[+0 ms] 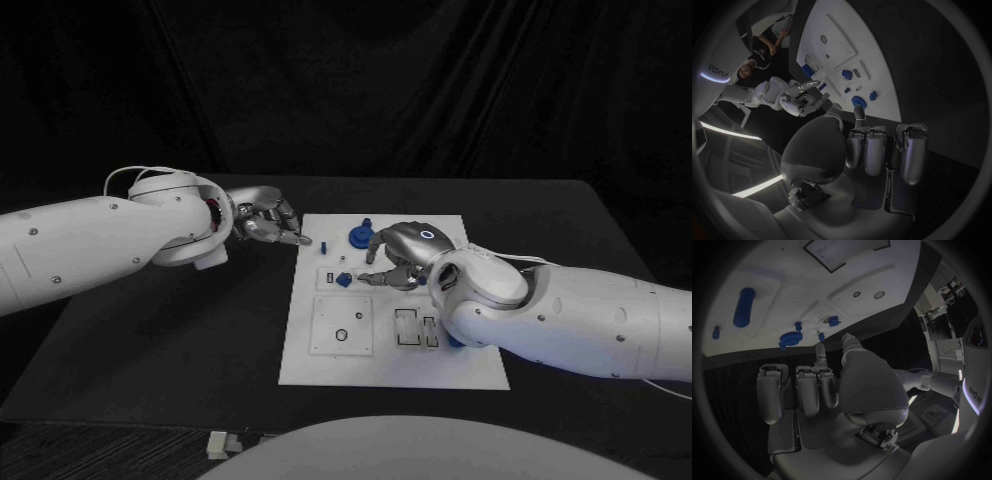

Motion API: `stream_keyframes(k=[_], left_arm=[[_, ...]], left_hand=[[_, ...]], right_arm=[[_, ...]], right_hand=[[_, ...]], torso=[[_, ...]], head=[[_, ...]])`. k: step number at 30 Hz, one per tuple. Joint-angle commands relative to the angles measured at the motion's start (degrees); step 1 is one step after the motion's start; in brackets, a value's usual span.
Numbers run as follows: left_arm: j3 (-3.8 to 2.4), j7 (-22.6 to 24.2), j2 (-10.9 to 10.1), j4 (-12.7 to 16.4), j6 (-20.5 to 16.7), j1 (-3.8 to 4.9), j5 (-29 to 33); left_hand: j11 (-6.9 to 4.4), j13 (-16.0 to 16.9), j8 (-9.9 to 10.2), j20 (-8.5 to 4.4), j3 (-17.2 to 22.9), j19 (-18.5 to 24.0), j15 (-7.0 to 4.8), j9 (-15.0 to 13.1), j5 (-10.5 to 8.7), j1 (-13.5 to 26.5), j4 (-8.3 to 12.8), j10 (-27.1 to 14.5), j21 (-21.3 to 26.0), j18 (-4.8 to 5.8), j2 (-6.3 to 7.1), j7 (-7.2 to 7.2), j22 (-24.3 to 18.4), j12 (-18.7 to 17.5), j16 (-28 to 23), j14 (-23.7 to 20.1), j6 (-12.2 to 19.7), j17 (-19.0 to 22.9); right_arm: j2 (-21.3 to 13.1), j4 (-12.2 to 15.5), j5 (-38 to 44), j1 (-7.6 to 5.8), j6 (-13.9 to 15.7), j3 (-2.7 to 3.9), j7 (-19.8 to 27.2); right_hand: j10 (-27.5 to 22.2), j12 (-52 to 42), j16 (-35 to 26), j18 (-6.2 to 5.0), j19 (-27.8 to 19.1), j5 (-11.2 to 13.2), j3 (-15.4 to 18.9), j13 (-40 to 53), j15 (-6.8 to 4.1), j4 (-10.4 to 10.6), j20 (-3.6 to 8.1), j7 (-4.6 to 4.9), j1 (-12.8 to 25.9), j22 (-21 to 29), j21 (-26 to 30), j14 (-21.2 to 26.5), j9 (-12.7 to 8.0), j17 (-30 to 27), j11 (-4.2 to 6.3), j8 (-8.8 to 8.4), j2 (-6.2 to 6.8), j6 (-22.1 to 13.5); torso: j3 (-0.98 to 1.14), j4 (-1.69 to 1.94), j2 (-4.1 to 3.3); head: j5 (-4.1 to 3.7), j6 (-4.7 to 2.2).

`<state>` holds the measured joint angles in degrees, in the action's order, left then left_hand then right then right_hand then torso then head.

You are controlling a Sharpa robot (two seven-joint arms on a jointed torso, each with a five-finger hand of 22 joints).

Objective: Assemble the parts on the task board

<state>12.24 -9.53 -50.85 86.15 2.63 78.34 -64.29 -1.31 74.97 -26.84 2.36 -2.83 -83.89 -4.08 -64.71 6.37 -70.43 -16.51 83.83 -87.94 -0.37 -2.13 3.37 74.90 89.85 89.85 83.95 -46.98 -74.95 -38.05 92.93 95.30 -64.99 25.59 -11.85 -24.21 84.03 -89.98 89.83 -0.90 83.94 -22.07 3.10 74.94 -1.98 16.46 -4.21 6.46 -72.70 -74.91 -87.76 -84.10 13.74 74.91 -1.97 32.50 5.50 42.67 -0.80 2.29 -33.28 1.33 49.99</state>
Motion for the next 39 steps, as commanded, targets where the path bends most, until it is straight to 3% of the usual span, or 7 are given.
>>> stream_keyframes(k=[1, 7, 14, 20, 27, 35, 39], left_arm=[[-0.05, 2.5, -0.5, 0.4, 1.0, -0.32, 0.1], [-0.05, 2.3, -0.8, 0.4, 1.7, -0.59, 0.1], [-0.04, 1.3, -0.6, 0.5, 3.2, -0.74, 0.1], [-0.04, 0.7, -0.4, 0.5, 4.2, -0.82, 0.1], [-0.04, 0.5, -0.2, 0.4, 4.7, -0.86, 0.1], [-0.04, 0.3, -0.1, 0.4, 5.2, -0.97, 0.1], [-0.04, 0.3, -0.1, 0.3, 5.3, -1.07, 0.1]], left_hand=[[0.43, 15.0, 0.3, 0.39, -0.3, -4.0, 0.52, 0.1, -0.25, -0.5, 0.0, 6.2, 0.4, -0.36, -0.24, -0.01, 13.9, 0.1, 0.2, 6.1, 0.3, -15.1], [0.46, 15.0, -0.1, 0.53, -0.5, -3.8, 0.62, 0.3, -0.11, -0.7, -0.1, 6.2, 0.6, -0.44, -0.82, -0.04, 13.8, 0.1, 0.2, 6.1, -0.2, -15.1], [0.50, 15.0, -0.2, 0.61, -0.7, -3.2, 0.67, 0.6, 0.06, -0.5, -0.1, 6.2, 1.2, -0.61, -1.18, -0.04, 13.5, 0.1, 0.2, 6.1, -0.3, -15.1], [0.52, 15.0, -0.3, 0.64, -0.8, -3.1, 0.69, 0.7, 0.10, -0.4, -0.1, 6.2, 1.5, -0.68, -1.34, -0.03, 13.4, 0.1, 0.2, 6.1, -0.3, -15.1], [0.54, 15.0, -0.4, 0.69, -1.0, -2.8, 0.73, 0.8, 0.12, -0.5, -0.1, 6.2, 1.8, -0.78, -1.50, -0.04, 13.2, 0.1, 0.2, 6.1, -0.3, -15.1], [0.58, 14.9, -0.3, 0.75, -1.2, -2.5, 0.77, 1.1, 0.19, -0.5, -0.1, 6.1, 2.1, -0.86, -1.74, -0.01, 13.1, 0.0, 0.2, 6.1, -0.2, -15.1], [0.59, 14.9, -0.3, 0.76, -1.2, -2.5, 0.78, 1.2, 0.20, -0.5, -0.1, 6.0, 2.2, -0.87, -1.77, -0.01, 13.1, 0.0, 0.2, 6.1, -0.2, -15.1]], right_arm=[[1.9, -1.5, 3.4, 0.88, -1.2, 0.05, -5.6], [5.5, -4.4, 4.2, 2.42, -1.2, 0.05, -6.3], [8.3, -7.7, 4.5, 3.76, -1.1, 0.05, -6.4], [9.8, -9.5, 4.5, 4.27, -0.5, 0.05, -5.8], [10.9, -10.5, 4.6, 4.48, -1.1, 0.05, -5.3], [11.8, -11.9, 4.6, 4.69, -1.7, 0.05, -3.9], [11.9, -12.1, 4.3, 4.75, -1.6, 0.05, -3.1]], right_hand=[[6.0, 0.0, 0.2, 0.14, 4.7, 0.4, -0.6, 15.1, -0.20, 0.1, 0.12, -0.37, 0.8, -14.1, 0.3, -5.9, 0.5, 15.1, 0.34, 0.47, 0.15, -0.2], [6.0, 0.0, 0.2, 0.05, 4.5, 0.6, -1.4, 15.1, -0.30, 0.2, 0.24, -0.46, 3.1, -14.0, 0.6, -5.9, 1.4, 15.1, 0.43, 1.17, 0.45, -0.9], [6.0, 0.0, 0.0, -0.09, 4.3, 0.8, -2.3, 15.1, -0.22, 0.3, 0.21, -0.27, 6.5, -13.8, 1.1, -5.8, 1.9, 14.8, 0.29, 0.95, 0.52, -2.4], [6.0, 0.0, -0.1, -0.13, 4.2, 0.4, -3.0, 15.1, -0.09, 0.0, 0.11, -0.06, 6.7, -13.7, 1.3, -5.8, 1.8, 14.6, 0.12, 0.44, 0.45, -3.3], [6.0, 0.0, -0.1, -0.16, 4.1, -6.0, -4.9, 15.1, 0.17, -1.5, -0.14, 0.27, 3.4, -13.7, 1.4, -5.8, 1.7, 14.5, -0.17, -0.25, 0.24, -3.8], [6.0, 0.0, -0.2, -0.19, 4.1, -13.9, -7.3, 15.1, 0.30, -4.0, -0.28, 0.46, -0.1, -13.6, 1.5, -5.8, 1.4, 14.4, -0.32, -0.86, 0.03, -3.2], [6.0, 0.0, -0.1, -0.16, 4.1, -16.5, -8.7, 15.1, 0.29, -5.2, -0.29, 0.46, -1.5, -13.7, 1.4, -5.8, 1.3, 14.5, -0.31, -1.12, -0.08, -2.6]], torso=[[-0.14, 0.10, 0.04], [-0.26, 0.02, 0.13], [-0.12, -0.06, 0.07], [-0.04, -0.14, 0.07], [0.00, -0.22, 0.06], [-0.01, -0.06, -0.01], [-0.02, -0.06, 0.01]], head=[[0.31, 0.01], [0.33, 0.01], [0.16, 0.01], [-0.30, 0.01], [-0.19, 0.01], [-0.09, 0.01], [-0.02, 0.01]])
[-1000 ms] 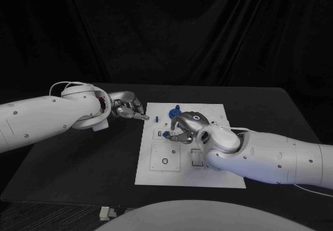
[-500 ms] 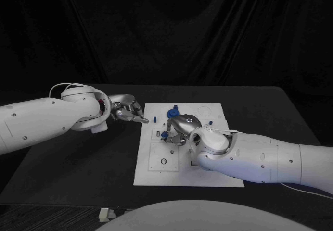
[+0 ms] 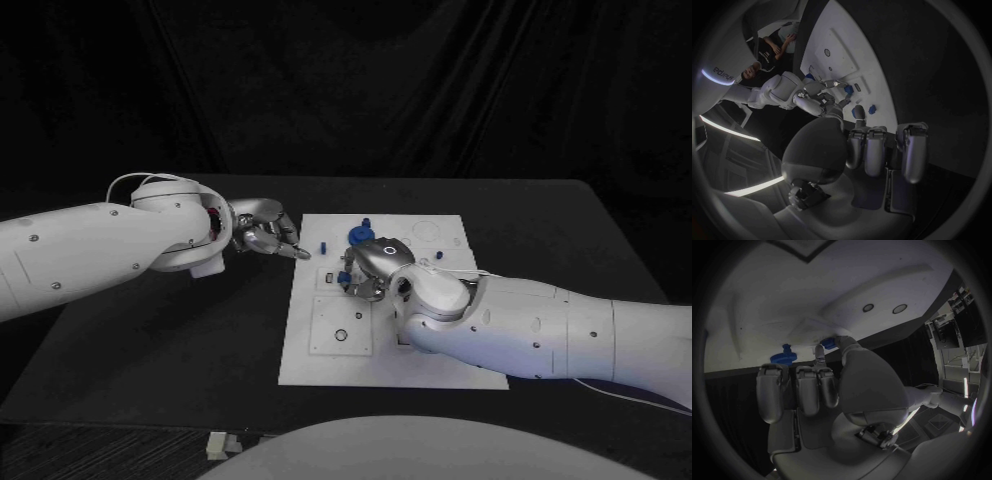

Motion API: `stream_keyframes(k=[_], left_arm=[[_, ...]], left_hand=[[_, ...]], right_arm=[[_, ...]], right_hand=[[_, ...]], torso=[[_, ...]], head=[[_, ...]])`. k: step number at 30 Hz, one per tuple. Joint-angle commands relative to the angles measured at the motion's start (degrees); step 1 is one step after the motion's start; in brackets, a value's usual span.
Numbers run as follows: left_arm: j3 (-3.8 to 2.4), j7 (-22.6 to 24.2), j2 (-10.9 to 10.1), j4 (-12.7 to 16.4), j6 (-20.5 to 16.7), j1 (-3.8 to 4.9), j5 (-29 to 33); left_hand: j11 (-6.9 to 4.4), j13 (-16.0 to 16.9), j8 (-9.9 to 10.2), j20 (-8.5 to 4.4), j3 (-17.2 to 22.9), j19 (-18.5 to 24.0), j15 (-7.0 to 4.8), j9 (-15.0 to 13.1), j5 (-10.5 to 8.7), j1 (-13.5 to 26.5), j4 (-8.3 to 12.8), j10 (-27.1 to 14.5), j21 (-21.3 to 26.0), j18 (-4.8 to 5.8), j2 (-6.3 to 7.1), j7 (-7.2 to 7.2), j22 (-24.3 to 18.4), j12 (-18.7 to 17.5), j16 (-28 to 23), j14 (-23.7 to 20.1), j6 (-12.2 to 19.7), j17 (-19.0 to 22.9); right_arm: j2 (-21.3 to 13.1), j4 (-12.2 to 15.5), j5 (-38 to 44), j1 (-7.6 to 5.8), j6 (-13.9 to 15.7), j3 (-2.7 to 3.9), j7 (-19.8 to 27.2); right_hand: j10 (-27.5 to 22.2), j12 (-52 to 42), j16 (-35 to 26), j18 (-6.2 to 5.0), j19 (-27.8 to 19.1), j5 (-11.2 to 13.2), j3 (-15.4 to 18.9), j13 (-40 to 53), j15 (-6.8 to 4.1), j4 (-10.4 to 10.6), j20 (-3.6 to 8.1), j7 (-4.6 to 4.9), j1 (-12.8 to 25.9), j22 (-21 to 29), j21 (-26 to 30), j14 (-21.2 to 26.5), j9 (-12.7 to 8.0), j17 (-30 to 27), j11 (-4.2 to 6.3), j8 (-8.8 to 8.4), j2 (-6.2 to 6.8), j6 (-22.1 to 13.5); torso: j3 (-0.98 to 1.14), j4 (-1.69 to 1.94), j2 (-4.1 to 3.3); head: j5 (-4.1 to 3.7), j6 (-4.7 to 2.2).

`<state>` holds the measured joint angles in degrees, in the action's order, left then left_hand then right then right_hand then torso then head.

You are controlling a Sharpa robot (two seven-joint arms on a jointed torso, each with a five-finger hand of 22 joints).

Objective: Assemble the parts on the task board

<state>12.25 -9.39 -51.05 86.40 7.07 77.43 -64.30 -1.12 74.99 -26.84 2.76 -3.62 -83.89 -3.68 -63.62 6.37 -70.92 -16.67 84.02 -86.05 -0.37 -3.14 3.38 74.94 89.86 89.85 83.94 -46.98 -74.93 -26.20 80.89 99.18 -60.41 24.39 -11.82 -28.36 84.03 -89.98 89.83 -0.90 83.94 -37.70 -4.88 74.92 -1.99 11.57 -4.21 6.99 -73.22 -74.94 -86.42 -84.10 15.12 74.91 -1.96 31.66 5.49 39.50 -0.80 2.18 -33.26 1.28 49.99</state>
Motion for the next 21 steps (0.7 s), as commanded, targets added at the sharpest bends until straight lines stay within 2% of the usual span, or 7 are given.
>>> stream_keyframes(k=[1, 9, 16, 18, 20, 21], left_arm=[[-0.05, 0.2, 0.2, 0.0, 0.9, -0.19, 0.1], [-0.05, 0.4, 0.5, -0.3, 1.1, -0.46, 0.1], [-0.05, 0.8, 0.9, -0.6, 0.8, -0.66, 0.1], [-0.05, 1.1, 1.0, -0.7, 0.6, -0.70, 0.1], [-0.05, 1.4, 1.1, -0.7, 0.2, -0.74, 0.1], [-0.05, 1.6, 1.1, -0.7, 0.1, -0.75, 0.1]], left_hand=[[0.41, 14.8, -0.3, 0.37, -0.5, -2.4, 0.38, 0.1, 0.22, -0.1, 0.1, 5.8, 0.4, -0.90, -0.80, -0.01, 13.0, 0.0, 0.2, 6.1, -0.2, -15.1], [0.42, 14.6, -0.4, 0.40, -0.5, -2.3, 0.40, 0.3, 0.31, -0.2, 0.1, 5.7, 0.5, -0.93, -0.98, -0.03, 13.0, -0.2, 0.2, 6.1, -0.3, -15.1], [0.42, 14.2, -0.3, 0.45, -0.7, -2.2, 0.42, 0.8, 0.79, -0.7, 0.2, 5.4, 0.7, -0.97, -1.22, -0.02, 12.9, -0.6, 0.2, 6.1, -0.2, -15.1], [0.51, 13.6, 0.3, 0.49, -0.8, -2.0, 0.48, 1.7, 1.33, -1.4, 0.2, 4.9, 0.8, -1.01, -1.36, 0.10, 12.9, -1.1, 0.2, 6.1, 0.2, -15.1], [0.82, 13.1, 2.0, 0.67, -1.2, -2.0, 0.74, 4.2, 1.82, -2.1, 0.2, 4.5, 0.9, -1.02, -1.54, 0.62, 12.9, -1.6, 0.2, 6.1, 0.9, -15.1], [0.87, 13.0, 2.3, 0.72, -1.3, -2.0, 0.78, 4.6, 1.85, -2.2, 0.2, 4.4, 0.9, -1.01, -1.55, 0.70, 12.9, -1.6, 0.2, 6.1, 0.9, -15.1]], right_arm=[[0.1, -0.1, 0.3, 0.19, -0.3, 0.03, 1.3], [-0.1, -0.2, -0.9, 0.23, 0.3, 0.03, 3.1], [-0.9, 0.1, -1.7, 0.24, 2.5, 0.03, 4.9], [-1.4, 0.4, -1.8, 0.24, 3.8, 0.03, 5.7], [-2.0, 0.8, -1.9, 0.24, 5.8, 0.03, 6.7], [-2.2, 0.9, -1.9, 0.24, 6.6, 0.03, 7.1]], right_hand=[[6.0, 0.0, -0.1, -0.16, 4.1, -1.8, -1.3, 15.1, 0.27, -0.7, -0.27, -0.11, -1.5, -13.7, 0.1, -5.8, -0.1, 14.5, -0.28, -0.30, -0.14, 0.9], [6.0, 0.0, 0.0, -0.09, 4.3, -5.3, -4.2, 15.1, 0.08, -2.5, -0.10, -0.35, -2.7, -13.8, -0.2, -5.8, -0.2, 14.8, -0.04, -0.38, -0.14, 2.6], [6.0, 0.0, 0.1, -0.03, 4.4, -5.5, -5.8, 15.1, -0.11, -3.7, 0.04, -0.64, -3.4, -13.8, -0.4, -5.9, -0.1, 14.9, 0.20, -0.11, -0.15, 4.1], [6.0, 0.0, 0.1, -0.01, 4.4, -5.2, -6.2, 15.1, -0.20, -4.1, 0.11, -0.78, -3.5, -13.9, -0.4, -5.9, 0.0, 15.0, 0.31, 0.11, -0.10, 4.7], [6.0, 0.0, 0.1, 0.01, 4.4, -5.0, -6.4, 15.1, -0.24, -4.2, 0.15, -0.85, -3.4, -13.9, -0.5, -5.9, 0.1, 15.0, 0.38, 0.19, -0.05, 5.0], [6.0, 0.0, 0.1, 0.02, 4.5, -4.8, -6.4, 15.1, -0.27, -4.3, 0.18, -0.87, -3.4, -13.9, -0.6, -5.9, 0.1, 15.0, 0.40, 0.20, 0.02, 5.1]], torso=[[-0.03, 0.03, 0.01], [-0.03, 0.01, -0.01], [-0.01, -0.03, 0.02], [-0.03, -0.05, 0.05], [-0.02, -0.07, 0.05], [-0.01, -0.06, 0.05]], head=[[0.09, 0.01], [0.13, 0.01], [0.25, 0.01], [0.36, 0.01], [0.47, 0.01], [0.49, 0.01]])
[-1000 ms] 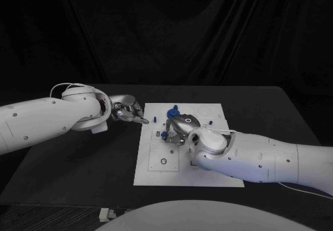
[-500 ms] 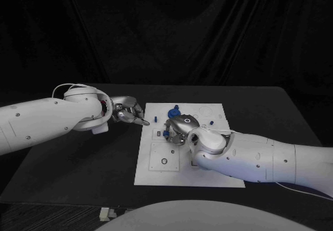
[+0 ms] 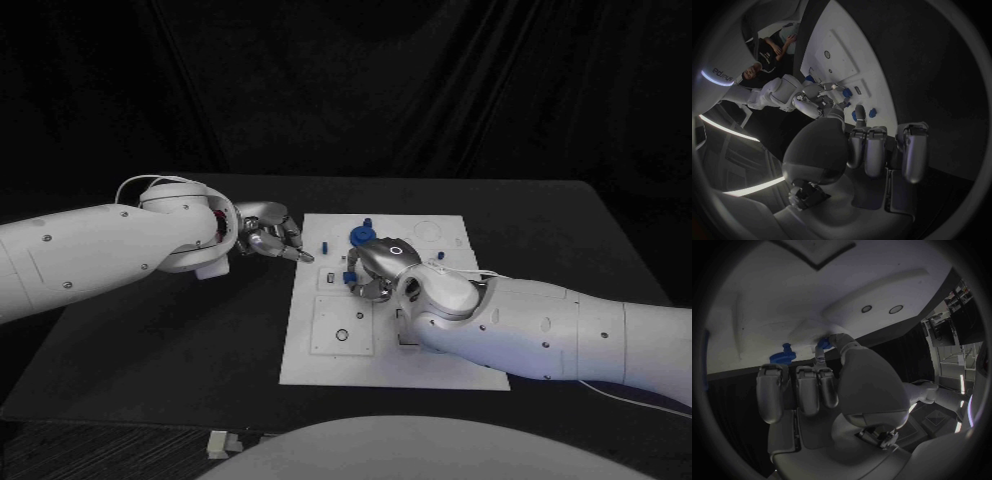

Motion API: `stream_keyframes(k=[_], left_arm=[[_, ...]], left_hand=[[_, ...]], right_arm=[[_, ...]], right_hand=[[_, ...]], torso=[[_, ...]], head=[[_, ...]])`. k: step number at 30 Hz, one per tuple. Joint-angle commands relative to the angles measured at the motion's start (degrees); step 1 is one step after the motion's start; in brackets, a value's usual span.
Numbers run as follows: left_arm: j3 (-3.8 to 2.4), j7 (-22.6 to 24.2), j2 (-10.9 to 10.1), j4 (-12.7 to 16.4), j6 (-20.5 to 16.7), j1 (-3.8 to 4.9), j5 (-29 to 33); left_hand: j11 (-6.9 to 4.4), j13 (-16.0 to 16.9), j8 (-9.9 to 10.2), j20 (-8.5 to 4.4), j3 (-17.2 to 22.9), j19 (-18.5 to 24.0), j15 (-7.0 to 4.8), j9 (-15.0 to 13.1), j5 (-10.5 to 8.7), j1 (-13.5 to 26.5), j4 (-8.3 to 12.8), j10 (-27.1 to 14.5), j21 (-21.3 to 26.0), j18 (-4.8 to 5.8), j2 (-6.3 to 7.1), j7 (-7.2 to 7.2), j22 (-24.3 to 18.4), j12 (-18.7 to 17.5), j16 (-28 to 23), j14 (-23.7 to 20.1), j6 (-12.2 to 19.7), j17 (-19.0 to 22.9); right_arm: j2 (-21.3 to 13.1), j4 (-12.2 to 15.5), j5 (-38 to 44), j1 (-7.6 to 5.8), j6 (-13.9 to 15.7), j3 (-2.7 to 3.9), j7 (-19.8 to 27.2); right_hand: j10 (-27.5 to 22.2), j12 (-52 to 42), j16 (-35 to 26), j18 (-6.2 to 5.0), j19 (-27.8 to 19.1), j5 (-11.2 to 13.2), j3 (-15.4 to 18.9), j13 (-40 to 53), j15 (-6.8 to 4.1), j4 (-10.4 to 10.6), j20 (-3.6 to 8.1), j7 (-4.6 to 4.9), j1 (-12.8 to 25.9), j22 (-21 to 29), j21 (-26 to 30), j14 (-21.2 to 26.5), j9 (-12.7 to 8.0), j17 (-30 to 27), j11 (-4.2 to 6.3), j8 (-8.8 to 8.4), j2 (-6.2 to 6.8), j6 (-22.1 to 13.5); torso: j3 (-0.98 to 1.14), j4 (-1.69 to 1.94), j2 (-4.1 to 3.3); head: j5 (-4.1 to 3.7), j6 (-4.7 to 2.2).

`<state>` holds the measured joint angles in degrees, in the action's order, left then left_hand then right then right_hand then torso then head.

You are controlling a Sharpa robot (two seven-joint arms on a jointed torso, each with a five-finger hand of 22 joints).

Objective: Assemble the parts on the task board

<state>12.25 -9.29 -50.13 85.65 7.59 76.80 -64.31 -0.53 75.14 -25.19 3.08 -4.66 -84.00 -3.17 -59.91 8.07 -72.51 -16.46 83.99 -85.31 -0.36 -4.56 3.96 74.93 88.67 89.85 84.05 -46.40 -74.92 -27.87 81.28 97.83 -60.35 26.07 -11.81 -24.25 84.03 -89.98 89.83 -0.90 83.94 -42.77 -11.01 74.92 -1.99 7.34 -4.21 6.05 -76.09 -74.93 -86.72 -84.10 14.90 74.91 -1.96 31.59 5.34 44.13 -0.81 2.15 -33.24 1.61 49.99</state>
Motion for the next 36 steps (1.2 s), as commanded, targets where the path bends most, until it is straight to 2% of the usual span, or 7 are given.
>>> stream_keyframes(k=[1, 4, 8, 15, 22, 27, 36], left_arm=[[-0.05, 1.7, 0.2, 0.0, -0.6, -0.14, 0.2], [-0.05, 2.2, 0.3, 0.0, -0.9, -0.23, 0.2], [-0.05, 2.5, 0.6, -0.1, 0.7, -0.36, 0.2], [-0.05, 4.7, 1.7, -0.4, 1.1, -0.62, 0.2], [-0.05, 7.9, 3.3, -1.0, 0.4, -0.96, 0.1], [-0.06, 11.3, 4.2, -1.4, -1.9, -1.15, 0.1], [-0.06, 13.8, 4.7, -1.6, -3.6, -1.29, 0.1]], left_hand=[[0.66, 12.5, 2.4, 0.69, -0.6, -1.9, 0.53, 3.5, 0.44, -1.0, 0.0, 4.2, 0.3, -1.02, -0.36, 0.62, 13.0, -0.8, 0.2, 5.9, 0.7, -15.1], [1.45, 11.8, 5.4, 1.29, -1.6, -1.7, 1.25, 8.5, 0.56, -1.4, -0.1, 3.7, 0.5, -1.07, -0.68, 1.51, 13.0, -1.3, 0.2, 5.9, 1.1, -15.1], [1.92, 10.8, 7.1, 1.68, -2.7, -1.3, 1.67, 11.3, 0.02, -0.6, -0.1, 2.8, 1.1, -1.20, -1.04, 1.93, 12.9, -2.2, 0.2, 5.9, 1.2, -15.1], [3.23, 10.1, 11.8, 2.85, -6.5, -0.8, 2.85, 19.7, -3.10, 2.8, -0.3, 2.0, 1.8, -1.36, -2.28, 3.29, 12.8, -2.8, 0.2, 5.9, 1.9, -15.1], [3.31, 10.1, 12.0, 3.09, -8.5, -0.6, 3.02, 22.3, -4.44, 5.3, -0.3, 2.0, 2.0, -1.42, -2.94, 3.28, 12.7, -2.6, 0.2, 5.9, 0.3, -15.1], [3.14, 10.4, 11.3, 3.11, -9.7, -0.4, 2.98, 23.3, -3.80, 5.4, -0.2, 2.1, 2.2, -1.49, -3.04, 2.99, 12.6, -2.4, 0.2, 5.9, -1.6, -15.1], [3.14, 9.5, 11.0, 3.10, -10.1, 0.4, 3.00, 24.7, -2.47, 3.1, 0.1, 1.2, 3.0, -1.69, -3.04, 2.98, 12.4, -3.1, 0.2, 5.9, -1.9, -15.1]], right_arm=[[-0.9, 0.8, -0.6, 0.17, 6.2, 0.02, 3.6], [-2.3, 2.1, -0.6, 0.16, 10.2, 0.02, 5.3], [-4.5, 4.5, -0.5, 0.10, 15.3, 0.02, 7.3], [-6.6, 7.4, -0.2, 0.00, 19.1, 0.02, 8.7], [-7.1, 8.4, -0.1, -0.03, 19.7, 0.02, 9.1], [-7.2, 8.9, -0.1, -0.03, 19.7, 0.02, 9.2], [-7.3, 9.0, -0.1, -0.03, 19.4, 0.02, 9.1]], right_hand=[[6.0, 0.0, 0.2, 0.03, 4.5, 0.3, -0.3, 15.1, -0.27, -0.1, 0.18, 0.07, -0.5, -13.9, -0.3, -5.9, 0.3, 15.0, 0.41, 0.28, 0.17, 0.5], [6.0, 0.0, 0.2, 0.10, 4.6, 0.5, -0.5, 15.1, -0.33, -0.3, 0.23, -0.02, -0.5, -14.0, -0.5, -5.9, 0.3, 15.1, 0.48, 0.35, 0.26, 0.8], [6.0, 0.0, 0.2, 0.13, 4.6, 0.5, -0.6, 15.1, -0.36, -0.4, 0.26, -0.09, -0.5, -14.1, -0.6, -5.9, 0.4, 15.1, 0.53, 0.39, 0.36, 1.0], [6.0, 0.0, 0.2, 0.15, 4.7, 0.5, -0.6, 15.1, -0.42, -0.4, 0.31, -0.13, -0.2, -14.1, -0.7, -5.9, 0.4, 15.1, 0.58, 0.42, 0.59, 1.2], [6.0, 0.0, 0.2, 0.14, 4.7, 0.9, -0.6, 15.1, -0.46, -0.3, 0.36, -0.17, 0.1, -14.1, -0.7, -5.9, 0.4, 15.1, 0.62, 0.33, 0.74, 1.3], [6.0, 0.0, 0.2, 0.14, 4.7, 1.4, -0.6, 15.1, -0.48, -0.3, 0.39, -0.19, 0.3, -14.1, -0.7, -5.9, 0.3, 15.1, 0.63, 0.21, 0.76, 1.3], [6.0, 0.0, 0.2, 0.14, 4.7, 1.6, -0.7, 15.1, -0.49, -0.3, 0.40, -0.20, 0.4, -14.1, -0.7, -5.9, 0.3, 15.0, 0.64, 0.15, 0.76, 1.3]], torso=[[0.00, -0.02, 0.03], [0.02, -0.02, 0.02], [0.01, -0.01, 0.00], [0.02, -0.04, 0.03], [0.01, -0.09, 0.10], [0.01, -0.06, 0.06], [0.00, 0.03, -0.02]], head=[[0.25, 0.01], [0.45, 0.01], [0.47, 0.01], [0.19, 0.01], [0.37, 0.01], [0.48, 0.01], [0.41, 0.01]])
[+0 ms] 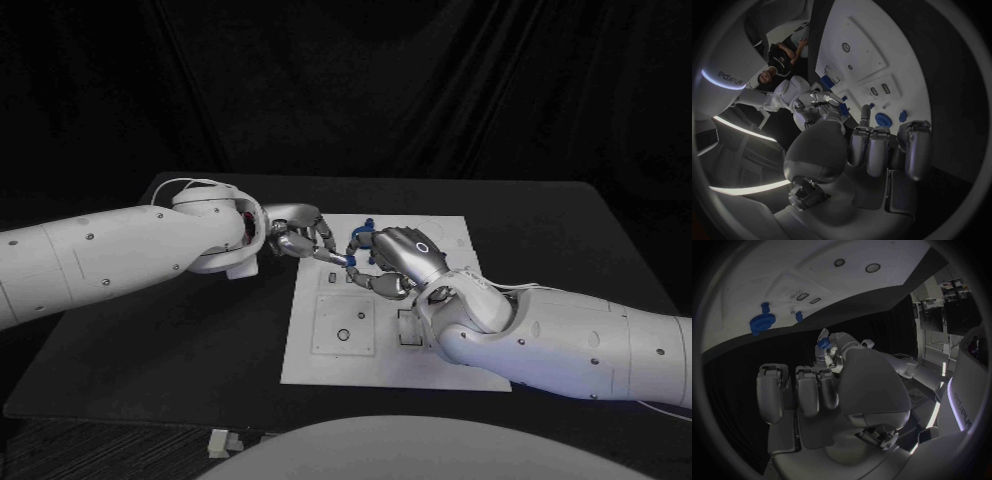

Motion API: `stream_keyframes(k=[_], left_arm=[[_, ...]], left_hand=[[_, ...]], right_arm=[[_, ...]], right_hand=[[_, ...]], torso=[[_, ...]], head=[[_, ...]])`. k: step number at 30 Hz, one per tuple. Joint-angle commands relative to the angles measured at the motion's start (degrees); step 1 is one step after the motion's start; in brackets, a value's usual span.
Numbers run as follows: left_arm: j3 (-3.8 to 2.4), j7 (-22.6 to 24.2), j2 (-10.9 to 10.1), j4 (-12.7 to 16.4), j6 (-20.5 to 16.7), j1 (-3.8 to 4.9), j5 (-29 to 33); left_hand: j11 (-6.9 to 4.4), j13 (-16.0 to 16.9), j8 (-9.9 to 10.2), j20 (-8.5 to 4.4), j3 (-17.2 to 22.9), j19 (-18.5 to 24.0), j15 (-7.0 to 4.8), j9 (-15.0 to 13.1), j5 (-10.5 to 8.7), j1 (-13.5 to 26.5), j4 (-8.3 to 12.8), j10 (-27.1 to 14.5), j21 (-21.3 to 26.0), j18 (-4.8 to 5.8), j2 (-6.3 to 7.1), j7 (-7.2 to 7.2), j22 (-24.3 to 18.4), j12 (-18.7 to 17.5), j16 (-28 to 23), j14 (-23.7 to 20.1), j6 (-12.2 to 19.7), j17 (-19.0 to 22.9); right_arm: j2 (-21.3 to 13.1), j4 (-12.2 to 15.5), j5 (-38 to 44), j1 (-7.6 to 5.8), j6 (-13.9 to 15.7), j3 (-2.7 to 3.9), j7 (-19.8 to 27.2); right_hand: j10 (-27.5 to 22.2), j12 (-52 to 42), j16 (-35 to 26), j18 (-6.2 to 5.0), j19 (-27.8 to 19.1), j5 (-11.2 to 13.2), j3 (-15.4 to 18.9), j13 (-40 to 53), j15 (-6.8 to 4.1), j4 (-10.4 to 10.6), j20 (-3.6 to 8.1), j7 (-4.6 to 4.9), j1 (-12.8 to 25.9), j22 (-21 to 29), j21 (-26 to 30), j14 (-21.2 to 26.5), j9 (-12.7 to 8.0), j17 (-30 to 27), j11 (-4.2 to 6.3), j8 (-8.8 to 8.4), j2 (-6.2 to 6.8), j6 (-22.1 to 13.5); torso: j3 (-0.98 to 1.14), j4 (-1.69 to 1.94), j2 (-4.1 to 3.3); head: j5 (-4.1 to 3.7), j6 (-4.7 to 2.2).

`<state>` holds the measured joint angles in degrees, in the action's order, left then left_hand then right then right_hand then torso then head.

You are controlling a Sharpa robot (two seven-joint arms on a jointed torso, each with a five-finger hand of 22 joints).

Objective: Assemble the parts on the task board

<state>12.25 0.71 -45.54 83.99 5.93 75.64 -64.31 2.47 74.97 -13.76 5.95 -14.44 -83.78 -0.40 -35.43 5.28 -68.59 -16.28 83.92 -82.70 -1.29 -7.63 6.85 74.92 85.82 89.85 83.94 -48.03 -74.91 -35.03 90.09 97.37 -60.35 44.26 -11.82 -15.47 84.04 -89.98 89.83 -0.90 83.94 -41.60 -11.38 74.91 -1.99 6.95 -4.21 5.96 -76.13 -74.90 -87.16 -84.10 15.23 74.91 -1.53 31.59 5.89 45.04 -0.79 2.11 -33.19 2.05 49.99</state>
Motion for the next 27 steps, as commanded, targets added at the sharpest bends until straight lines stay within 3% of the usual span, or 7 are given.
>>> stream_keyframes(k=[1, 4, 6, 14, 27], left_arm=[[-0.06, 3.9, 0.1, 0.1, -2.0, -0.15, 0.2], [-0.06, 4.1, 0.1, 0.2, -2.0, -0.17, 0.2], [-0.06, 4.3, 0.2, 0.2, -2.0, -0.19, 0.2], [-0.06, 4.7, 0.7, 0.1, -1.6, -0.29, 0.2], [-0.06, 4.0, 1.3, -0.3, -1.1, -0.63, 0.2]], left_hand=[[0.16, 9.4, -0.4, 0.25, -0.4, 0.2, 0.25, 0.4, 0.46, -1.2, -0.1, 1.0, 0.5, -0.78, 0.06, 0.10, 12.3, -0.4, 0.2, 6.1, -0.2, -15.1], [0.25, 8.6, -0.4, 0.30, -0.3, 0.5, 0.33, 0.9, 1.09, -2.2, -0.1, 0.2, 0.8, -0.86, -0.14, 0.20, 12.2, -1.1, 0.2, 6.1, 0.0, -15.1], [0.39, 7.2, -0.4, 0.42, -0.3, 1.0, 0.47, 1.6, 2.58, -3.4, -0.1, -1.2, 1.4, -1.00, -0.28, 0.33, 12.1, -2.3, 0.2, 6.1, 0.3, -15.1], [0.12, 7.5, -1.1, 0.40, 1.0, 0.7, 0.32, 3.6, 10.70, -9.7, 0.6, -0.8, 0.9, -0.89, -0.74, 0.05, 12.2, -1.9, 0.2, 6.1, -0.5, -15.1], [-0.02, 7.5, -1.4, 0.30, 1.0, 0.6, 0.22, 4.2, 11.72, -10.0, -0.2, -0.7, 0.8, -0.87, -1.22, -0.14, 12.2, -1.8, 0.2, 6.1, -1.4, -15.1]], right_arm=[[-0.1, 0.2, 0.4, -0.03, 1.2, 0.03, 0.3], [-0.1, 0.2, 0.4, -0.03, 1.2, 0.03, 0.3], [-0.2, 0.2, 0.4, -0.03, 1.1, 0.03, 0.3], [-0.2, 0.2, 0.4, -0.02, 1.3, 0.03, 0.3], [-0.2, 0.3, 0.5, -0.02, 1.5, 0.03, 0.2]], right_hand=[[6.0, 0.0, 0.2, 0.14, 4.7, 0.5, -0.3, 15.1, -0.49, 0.1, 0.40, -0.11, 0.4, -14.1, -0.2, -5.9, 0.0, 15.0, 0.22, 0.14, 0.21, 0.4], [6.0, 0.0, 0.1, 0.13, 4.7, 0.6, -0.3, 15.1, -0.49, 0.1, 0.41, -0.11, 0.4, -14.1, -0.2, -5.9, 0.0, 15.0, 0.22, 0.11, 0.21, 0.4], [6.0, 0.0, 0.1, 0.13, 4.7, 0.6, -0.3, 15.1, -0.49, 0.1, 0.41, -0.11, 0.4, -14.1, -0.2, -5.9, 0.0, 15.0, 0.22, 0.11, 0.21, 0.4], [6.0, 0.0, 0.2, 0.15, 4.7, 0.9, -0.4, 15.1, -0.51, 0.1, 0.42, -0.13, 0.5, -14.1, -0.3, -5.9, 0.0, 15.1, 0.23, 0.06, 0.15, 0.5], [6.0, 0.0, 0.2, 0.14, 4.7, 1.1, -0.5, 15.1, -0.51, 0.1, 0.43, -0.13, 0.5, -14.1, -0.2, -5.9, 0.0, 15.1, 0.25, 0.02, 0.14, 0.5]], torso=[[-0.02, 0.05, -0.09], [-0.03, 0.05, -0.06], [-0.03, 0.04, -0.06], [-0.03, 0.03, 0.02], [-0.02, 0.05, -0.08]], head=[[-0.02, 0.01], [0.04, 0.01], [0.00, 0.01], [0.06, 0.01], [-0.09, 0.01]])
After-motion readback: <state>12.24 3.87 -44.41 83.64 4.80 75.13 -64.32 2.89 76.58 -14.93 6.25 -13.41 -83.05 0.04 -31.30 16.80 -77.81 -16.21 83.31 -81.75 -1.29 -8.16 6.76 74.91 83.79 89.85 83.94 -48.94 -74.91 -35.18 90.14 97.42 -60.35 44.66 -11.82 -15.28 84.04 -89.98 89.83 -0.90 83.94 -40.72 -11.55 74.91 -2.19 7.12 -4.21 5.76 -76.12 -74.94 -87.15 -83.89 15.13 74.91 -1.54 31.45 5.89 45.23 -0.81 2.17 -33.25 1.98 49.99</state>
